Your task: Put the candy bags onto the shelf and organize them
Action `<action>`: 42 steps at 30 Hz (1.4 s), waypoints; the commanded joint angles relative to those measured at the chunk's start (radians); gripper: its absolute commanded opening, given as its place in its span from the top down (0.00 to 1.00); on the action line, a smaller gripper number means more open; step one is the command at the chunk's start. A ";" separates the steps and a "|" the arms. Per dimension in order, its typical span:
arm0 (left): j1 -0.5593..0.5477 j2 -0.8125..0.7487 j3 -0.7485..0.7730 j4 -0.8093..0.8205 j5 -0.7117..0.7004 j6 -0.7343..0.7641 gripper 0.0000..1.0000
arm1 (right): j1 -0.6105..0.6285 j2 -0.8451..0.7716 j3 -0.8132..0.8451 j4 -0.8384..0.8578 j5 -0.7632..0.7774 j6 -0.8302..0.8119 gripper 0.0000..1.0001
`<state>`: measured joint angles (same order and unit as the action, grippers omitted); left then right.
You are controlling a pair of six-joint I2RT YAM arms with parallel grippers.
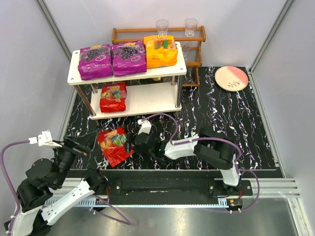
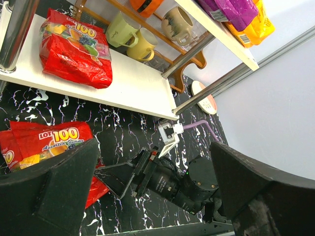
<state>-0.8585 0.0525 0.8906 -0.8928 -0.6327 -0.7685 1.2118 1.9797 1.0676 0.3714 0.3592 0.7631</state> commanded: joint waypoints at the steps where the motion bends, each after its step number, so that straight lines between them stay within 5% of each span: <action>1: 0.001 0.012 0.022 0.009 -0.010 -0.002 0.01 | -0.004 -0.022 -0.014 0.015 0.049 -0.024 0.09; 15: 0.003 -0.002 0.024 0.000 -0.012 -0.006 0.01 | -0.008 0.111 0.022 0.278 -0.302 0.076 0.05; 18: 0.003 -0.005 0.022 0.002 -0.010 -0.006 0.01 | -0.009 0.123 0.025 0.279 -0.324 0.078 0.22; 19: 0.003 -0.006 0.024 -0.001 -0.012 -0.006 0.01 | -0.011 0.113 0.020 0.284 -0.321 0.073 0.40; 21: 0.001 -0.010 0.022 -0.006 -0.013 -0.008 0.01 | -0.009 0.091 -0.004 0.282 -0.289 0.045 0.50; 22: 0.003 -0.013 0.022 -0.005 -0.012 -0.008 0.01 | -0.009 0.076 -0.014 0.276 -0.276 0.027 0.61; 23: 0.003 -0.013 0.024 -0.006 -0.013 -0.009 0.01 | -0.011 0.039 -0.027 0.270 -0.263 0.010 0.82; 25: 0.003 -0.013 0.021 -0.006 -0.013 -0.011 0.01 | -0.014 -0.023 -0.044 0.239 -0.206 -0.033 0.98; 35: 0.003 -0.006 0.028 -0.003 -0.012 -0.005 0.01 | -0.162 -0.245 -0.192 0.273 -0.255 -0.110 1.00; 42: 0.003 -0.003 0.027 -0.005 -0.016 -0.003 0.01 | -0.215 -0.363 -0.140 0.221 -0.316 -0.270 1.00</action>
<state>-0.8585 0.0517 0.8906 -0.9176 -0.6331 -0.7792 0.9974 1.7329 0.8650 0.5259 0.0925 0.6090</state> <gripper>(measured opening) 0.987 0.021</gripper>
